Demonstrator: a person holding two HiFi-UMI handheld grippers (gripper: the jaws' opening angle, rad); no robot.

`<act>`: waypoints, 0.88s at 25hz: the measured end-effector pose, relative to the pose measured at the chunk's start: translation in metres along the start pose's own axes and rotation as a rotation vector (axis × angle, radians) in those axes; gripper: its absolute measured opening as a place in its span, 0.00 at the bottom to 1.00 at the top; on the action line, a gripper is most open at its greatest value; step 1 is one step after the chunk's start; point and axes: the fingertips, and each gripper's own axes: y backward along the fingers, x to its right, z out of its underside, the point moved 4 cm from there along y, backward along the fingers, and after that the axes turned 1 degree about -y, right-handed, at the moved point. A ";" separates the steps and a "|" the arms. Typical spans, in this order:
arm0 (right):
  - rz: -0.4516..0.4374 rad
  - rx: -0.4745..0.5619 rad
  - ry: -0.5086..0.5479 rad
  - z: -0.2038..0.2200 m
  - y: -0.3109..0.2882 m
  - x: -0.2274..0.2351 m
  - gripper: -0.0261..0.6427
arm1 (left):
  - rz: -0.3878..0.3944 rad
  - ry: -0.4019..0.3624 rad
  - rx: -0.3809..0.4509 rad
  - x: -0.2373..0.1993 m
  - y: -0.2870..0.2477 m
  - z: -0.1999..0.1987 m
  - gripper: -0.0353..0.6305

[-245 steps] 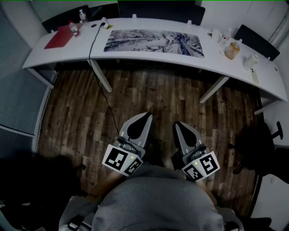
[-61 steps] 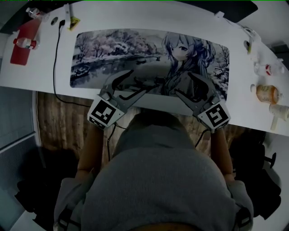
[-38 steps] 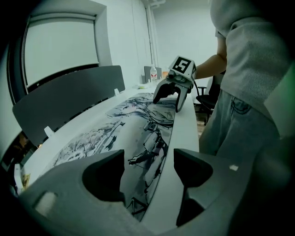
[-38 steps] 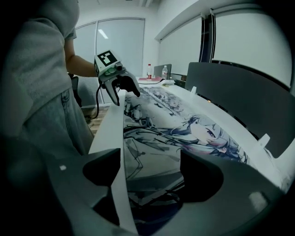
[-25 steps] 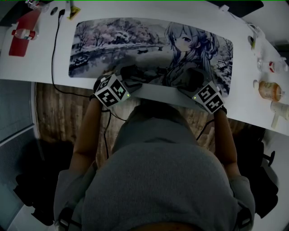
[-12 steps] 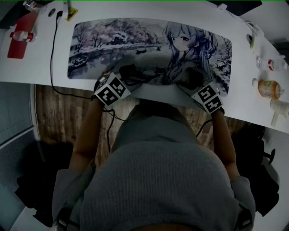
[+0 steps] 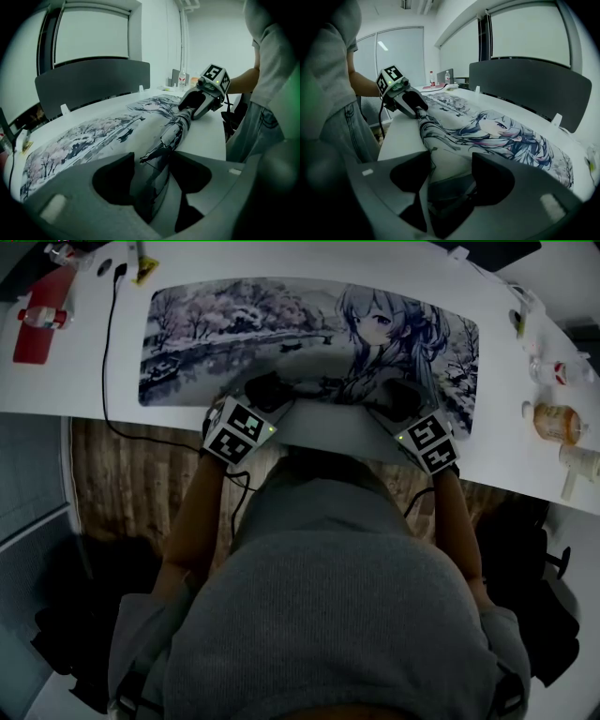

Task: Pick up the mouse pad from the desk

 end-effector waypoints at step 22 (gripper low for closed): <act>0.218 0.041 0.000 -0.015 -0.010 0.007 0.09 | -0.182 0.181 0.007 -0.018 -0.009 -0.013 0.21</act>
